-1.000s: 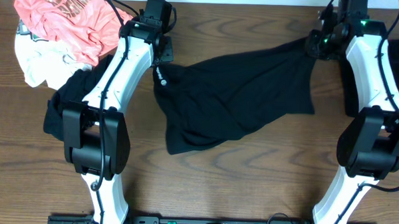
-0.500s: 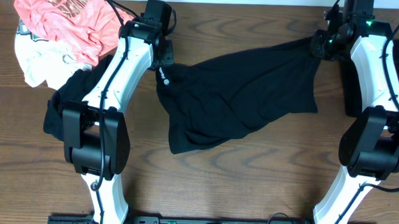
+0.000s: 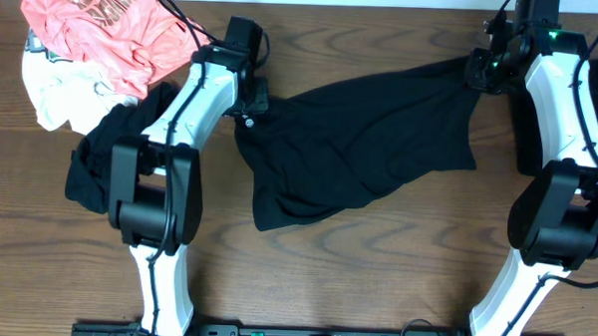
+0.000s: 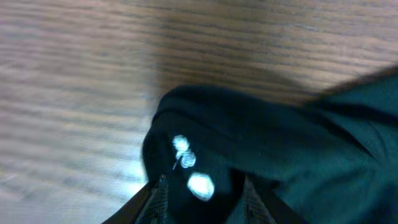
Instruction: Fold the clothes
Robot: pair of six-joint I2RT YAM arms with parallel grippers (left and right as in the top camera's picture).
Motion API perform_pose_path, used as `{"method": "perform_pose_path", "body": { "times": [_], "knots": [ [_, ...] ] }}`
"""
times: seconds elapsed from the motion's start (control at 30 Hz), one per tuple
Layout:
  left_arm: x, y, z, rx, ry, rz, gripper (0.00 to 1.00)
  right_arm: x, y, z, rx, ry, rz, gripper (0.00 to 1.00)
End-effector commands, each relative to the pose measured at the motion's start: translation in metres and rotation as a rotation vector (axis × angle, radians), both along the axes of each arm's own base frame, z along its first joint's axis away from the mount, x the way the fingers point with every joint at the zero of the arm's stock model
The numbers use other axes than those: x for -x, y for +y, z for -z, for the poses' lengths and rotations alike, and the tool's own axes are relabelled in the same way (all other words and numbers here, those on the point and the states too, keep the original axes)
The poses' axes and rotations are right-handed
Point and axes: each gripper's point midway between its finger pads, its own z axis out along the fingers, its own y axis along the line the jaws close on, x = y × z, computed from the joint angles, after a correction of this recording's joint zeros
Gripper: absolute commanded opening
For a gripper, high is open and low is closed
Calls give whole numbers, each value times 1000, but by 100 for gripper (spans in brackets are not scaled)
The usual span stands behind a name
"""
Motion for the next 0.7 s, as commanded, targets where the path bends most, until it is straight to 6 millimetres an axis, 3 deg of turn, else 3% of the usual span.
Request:
{"method": "perform_pose_path", "body": {
  "times": [0.0,0.33,0.67],
  "knots": [
    [-5,0,16,4,3,10,40,-5,-1,-20,23,-49,-16,1],
    [-30,-6,16,25,-92,10,40,-5,-1,-19,31,-52,-33,1],
    [-30,-6,25,22,-80,10,40,-5,-1,-19,30,-51,-34,1]
  ]
}}
